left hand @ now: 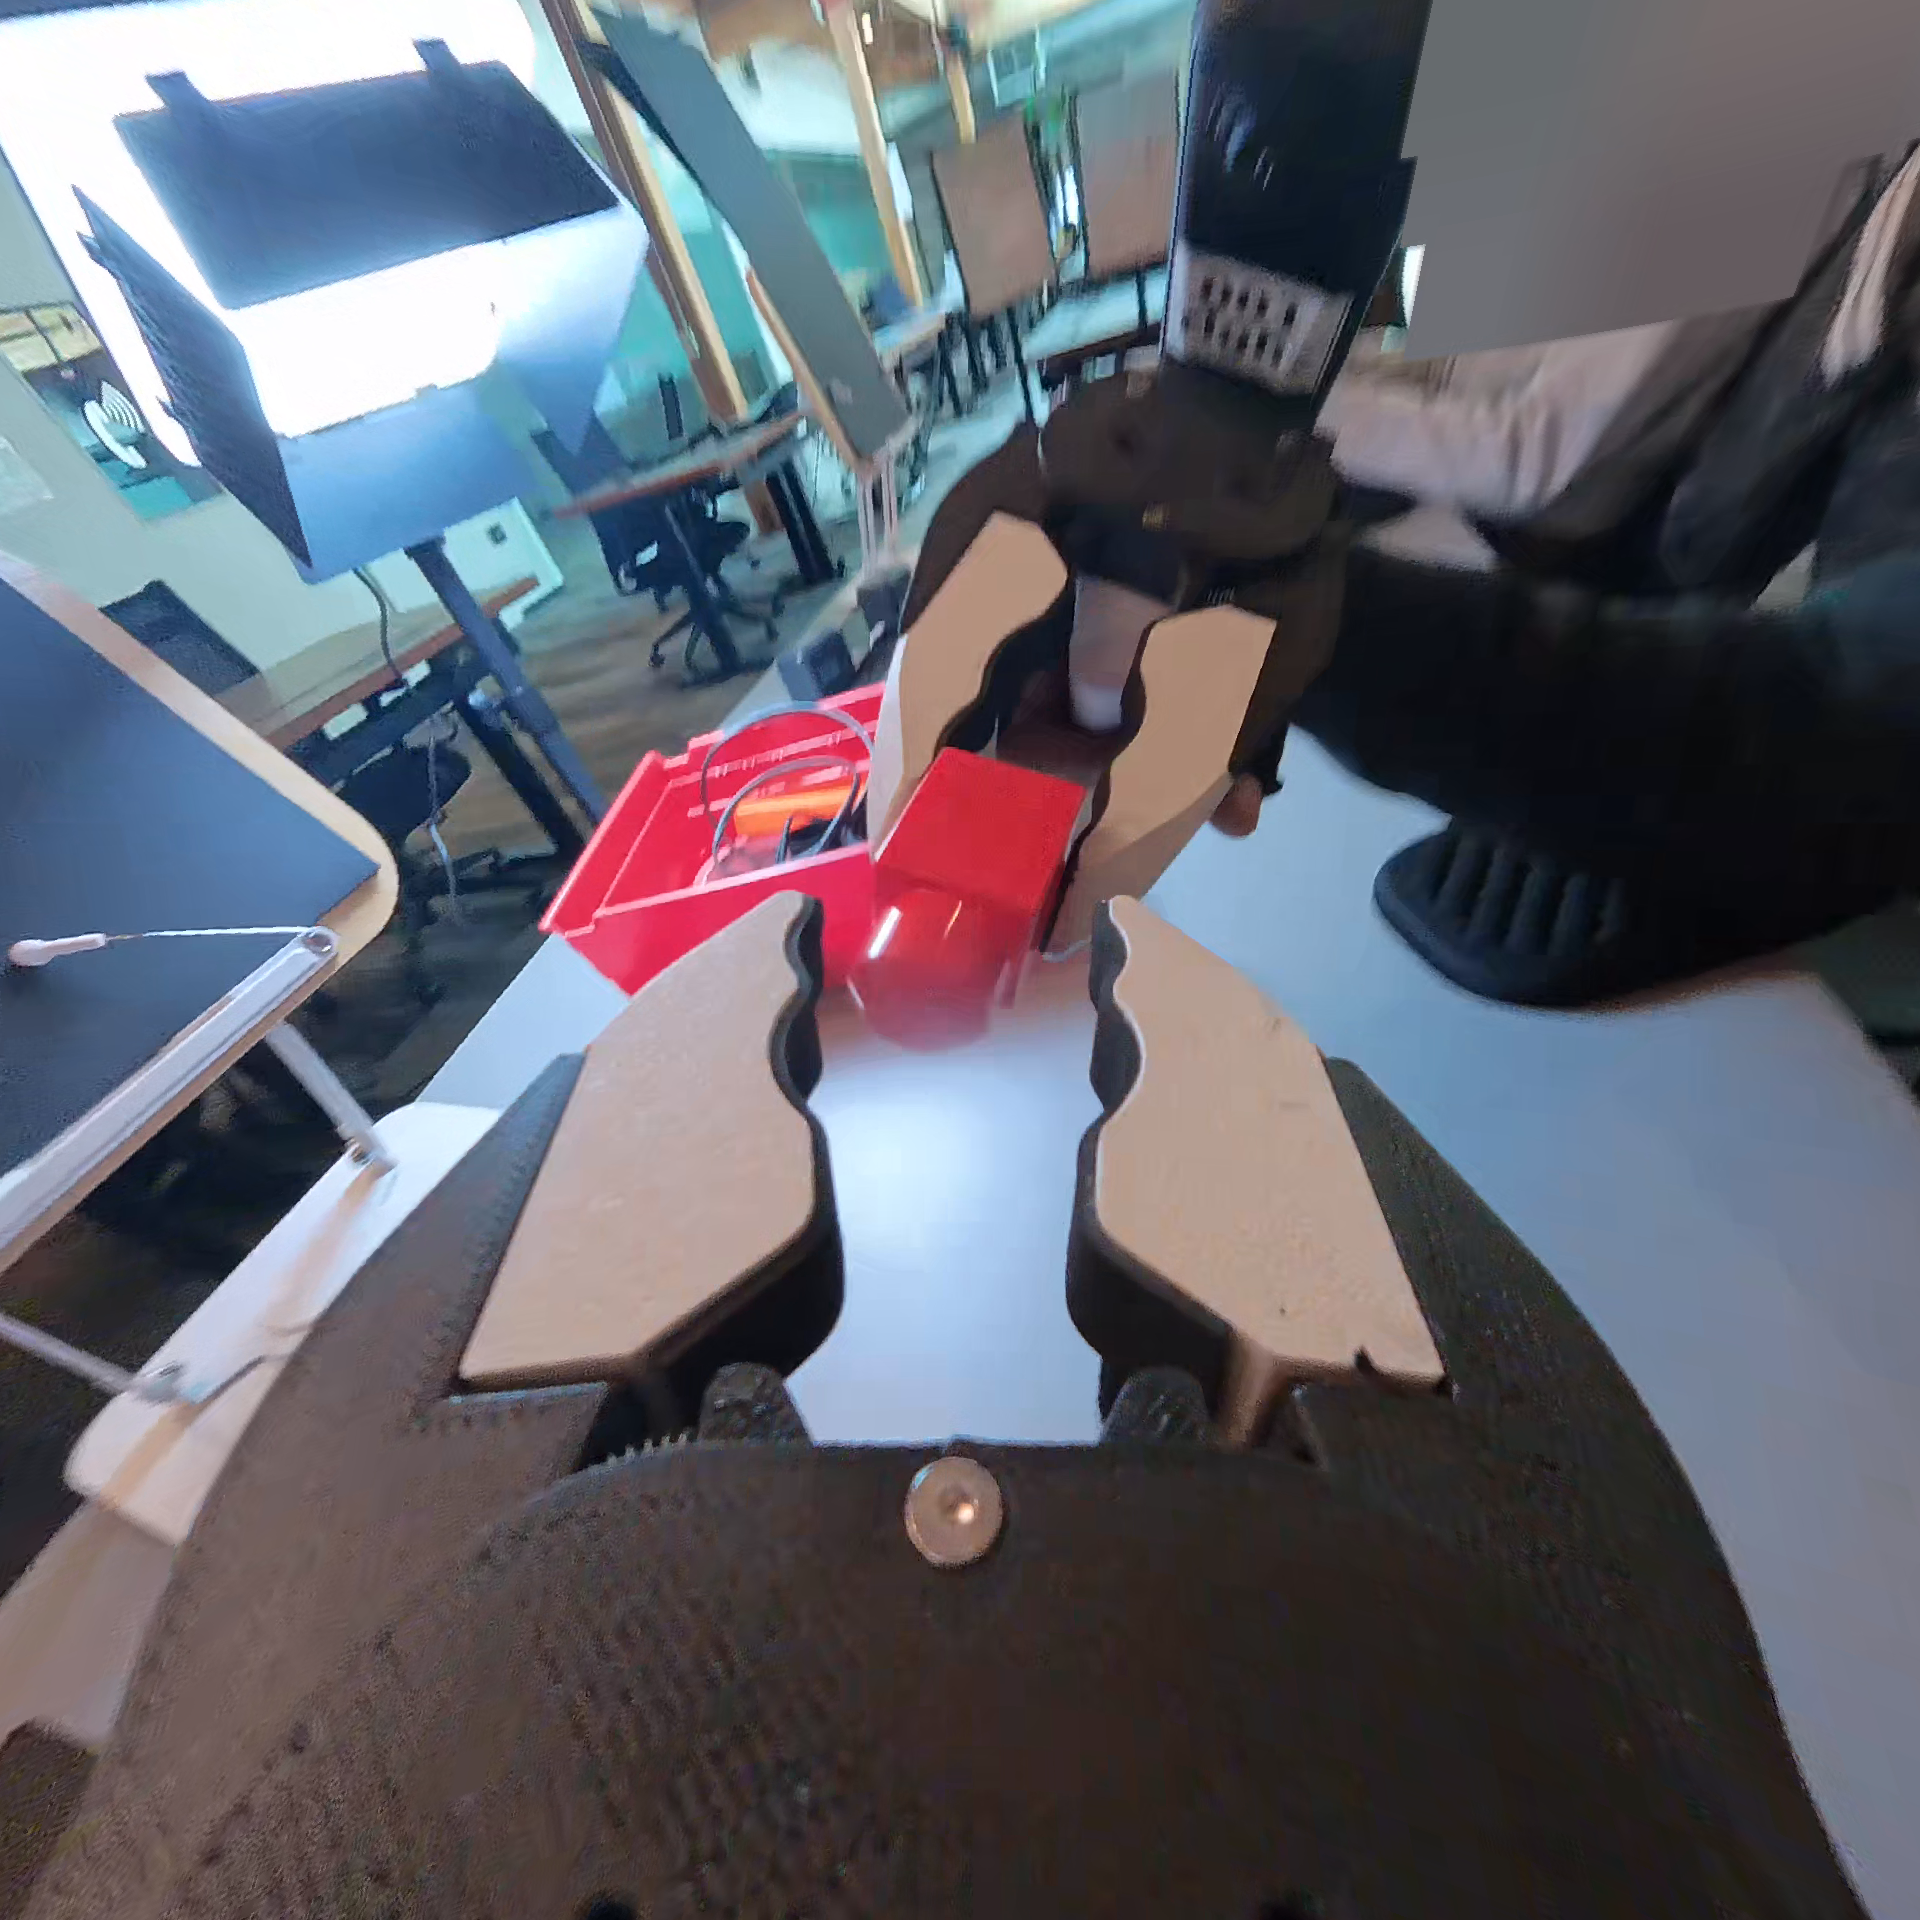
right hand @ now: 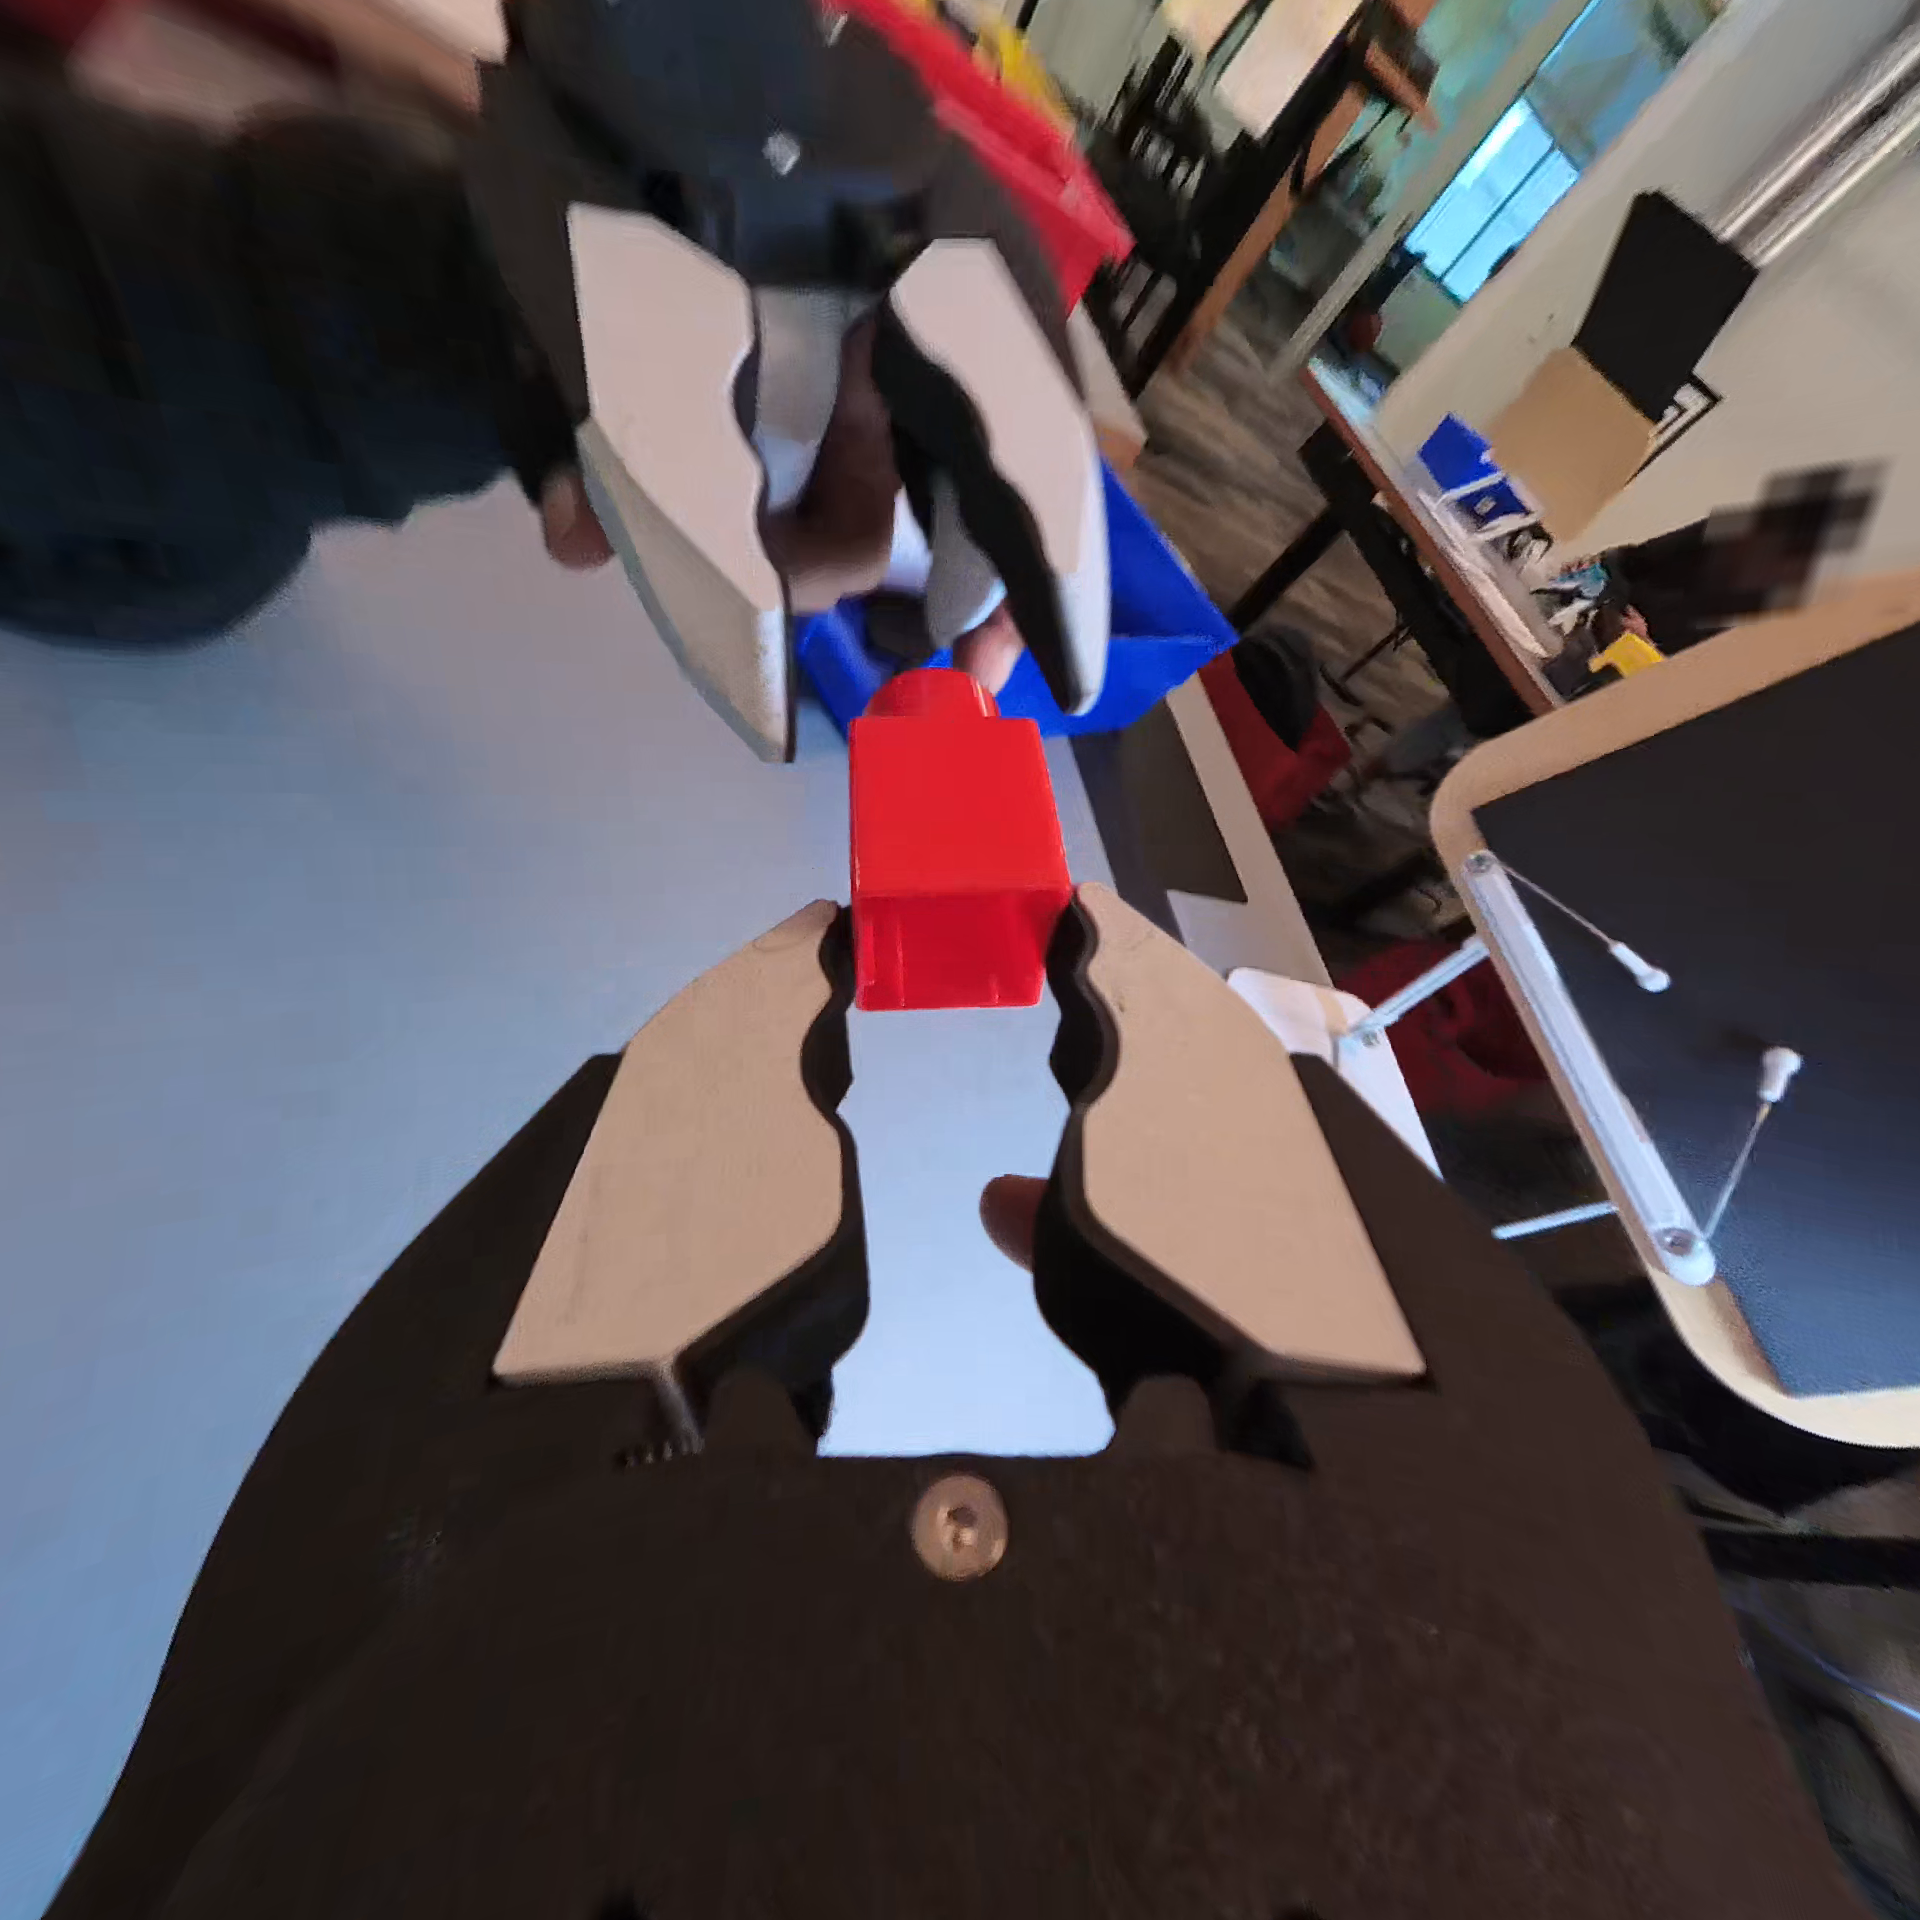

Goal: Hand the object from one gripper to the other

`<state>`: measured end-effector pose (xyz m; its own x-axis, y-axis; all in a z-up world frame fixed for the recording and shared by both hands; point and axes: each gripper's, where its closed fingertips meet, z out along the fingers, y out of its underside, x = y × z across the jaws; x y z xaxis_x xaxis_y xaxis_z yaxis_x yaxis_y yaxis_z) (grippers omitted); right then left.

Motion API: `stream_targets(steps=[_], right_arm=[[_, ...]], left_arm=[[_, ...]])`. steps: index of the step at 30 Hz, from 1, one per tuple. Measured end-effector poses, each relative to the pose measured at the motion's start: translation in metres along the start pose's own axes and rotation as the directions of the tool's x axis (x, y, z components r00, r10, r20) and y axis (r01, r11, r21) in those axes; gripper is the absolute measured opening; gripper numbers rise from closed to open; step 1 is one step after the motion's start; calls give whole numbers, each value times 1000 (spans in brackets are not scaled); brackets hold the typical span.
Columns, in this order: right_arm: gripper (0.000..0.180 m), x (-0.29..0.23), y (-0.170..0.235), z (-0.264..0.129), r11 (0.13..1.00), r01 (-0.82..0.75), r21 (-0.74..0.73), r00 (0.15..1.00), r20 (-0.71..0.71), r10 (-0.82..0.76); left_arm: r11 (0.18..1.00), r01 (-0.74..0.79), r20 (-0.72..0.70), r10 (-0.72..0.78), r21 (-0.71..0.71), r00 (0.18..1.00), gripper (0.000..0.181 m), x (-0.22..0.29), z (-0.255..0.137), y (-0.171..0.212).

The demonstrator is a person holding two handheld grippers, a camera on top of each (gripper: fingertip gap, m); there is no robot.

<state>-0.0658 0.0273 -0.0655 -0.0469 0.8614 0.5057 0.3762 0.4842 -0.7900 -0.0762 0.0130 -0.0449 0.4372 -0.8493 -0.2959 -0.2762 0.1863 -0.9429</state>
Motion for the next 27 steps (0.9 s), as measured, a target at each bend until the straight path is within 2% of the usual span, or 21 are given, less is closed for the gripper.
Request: stream_targets(steps=[4,6,7,11,13,16,18,20,22,24,27], right_arm=[[36,-15,-4,6,998,56,-30,998,42,-54],[36,-15,-4,7,998,59,-27,998,38,-58],[36,-13,-6,6,999,50,-9,998,33,-49],[38,-4,-13,0,995,-54,79,998,37,51],[54,-6,-18,-5,973,-190,133,976,135,172],[65,-6,-23,-7,888,-424,176,884,295,364],[69,-5,-23,-1,802,-580,145,778,391,492],[61,-2,-20,8,728,-675,122,698,423,577],[41,-2,-22,12,675,-728,120,643,461,612],[39,0,-24,12,675,-720,162,660,463,592],[38,1,-25,8,758,-602,249,777,402,485]], left_arm=[[984,-78,-21,76,-159,997,50,9,6,21],[980,-119,-41,114,-158,993,36,13,7,22],[980,-131,-27,128,-147,991,36,11,7,19],[969,-220,58,227,-115,972,35,2,3,9],[953,-283,114,294,-103,949,35,-3,0,3],[918,-384,166,396,-100,903,35,-5,-1,-1],[883,-448,196,468,-139,862,35,-8,1,1],[845,-509,212,534,-163,818,35,-9,2,3],[816,-536,234,576,-215,783,35,-15,2,7],[836,-505,233,546,-214,805,35,-17,2,9],[936,-330,150,346,-118,926,42,-9,3,11]])
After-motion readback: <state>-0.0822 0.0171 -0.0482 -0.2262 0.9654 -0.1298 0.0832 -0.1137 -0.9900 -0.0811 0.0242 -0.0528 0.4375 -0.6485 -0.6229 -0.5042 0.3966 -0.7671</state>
